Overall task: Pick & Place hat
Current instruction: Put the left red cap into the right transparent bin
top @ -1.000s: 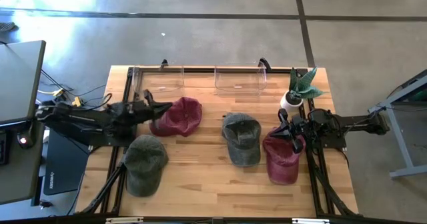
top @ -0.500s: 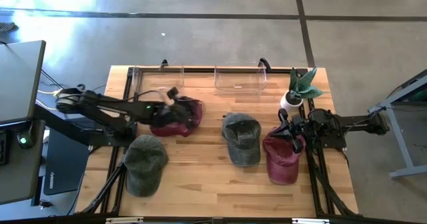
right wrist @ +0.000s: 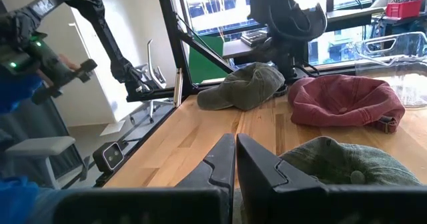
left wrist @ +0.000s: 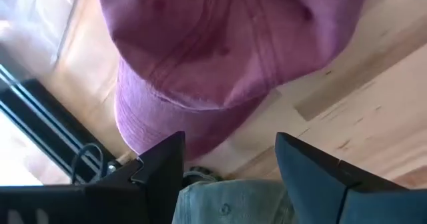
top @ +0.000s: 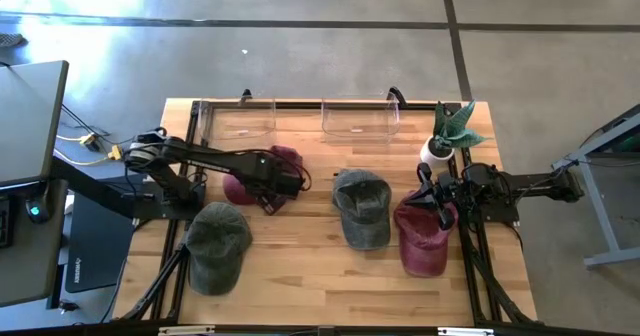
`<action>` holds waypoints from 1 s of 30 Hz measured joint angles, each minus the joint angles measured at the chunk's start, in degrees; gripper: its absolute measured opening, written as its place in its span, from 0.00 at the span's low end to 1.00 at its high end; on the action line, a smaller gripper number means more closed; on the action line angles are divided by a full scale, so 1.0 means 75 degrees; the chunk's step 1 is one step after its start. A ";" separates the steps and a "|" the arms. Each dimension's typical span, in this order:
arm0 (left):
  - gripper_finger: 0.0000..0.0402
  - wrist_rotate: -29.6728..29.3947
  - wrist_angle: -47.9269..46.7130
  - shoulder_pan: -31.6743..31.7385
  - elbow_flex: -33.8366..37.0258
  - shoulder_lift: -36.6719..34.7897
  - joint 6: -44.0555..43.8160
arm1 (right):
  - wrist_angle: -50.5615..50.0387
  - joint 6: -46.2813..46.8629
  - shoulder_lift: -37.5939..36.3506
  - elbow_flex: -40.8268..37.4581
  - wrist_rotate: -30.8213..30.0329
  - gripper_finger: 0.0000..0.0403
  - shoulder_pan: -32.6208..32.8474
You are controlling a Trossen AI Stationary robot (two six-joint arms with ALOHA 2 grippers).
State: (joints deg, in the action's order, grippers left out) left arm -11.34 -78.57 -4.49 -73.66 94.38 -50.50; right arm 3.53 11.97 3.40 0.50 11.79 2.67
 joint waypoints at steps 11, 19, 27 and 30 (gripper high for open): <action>0.43 -0.0288 0.3788 -0.0003 0.1574 0.0010 0.0669 | 0.0002 0.0000 0.0000 0.0000 -0.0003 0.03 0.0000; 0.34 -0.0327 0.5267 -0.0003 0.1708 0.0537 0.3080 | 0.0008 0.0000 0.0002 0.0002 -0.0003 0.03 -0.0002; 0.04 -0.0280 0.4989 -0.0003 0.1369 0.0815 0.3346 | -0.0023 0.0000 -0.0007 -0.0001 -0.0012 0.03 -0.0002; 0.03 -0.0197 0.5040 -0.0065 0.0735 0.0813 0.3164 | -0.0023 0.0000 0.0000 -0.0001 -0.0012 0.03 -0.0002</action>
State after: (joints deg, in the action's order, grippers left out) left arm -12.82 -40.76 -4.97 -68.15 100.47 -26.77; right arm 3.36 11.97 3.40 0.49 11.70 2.66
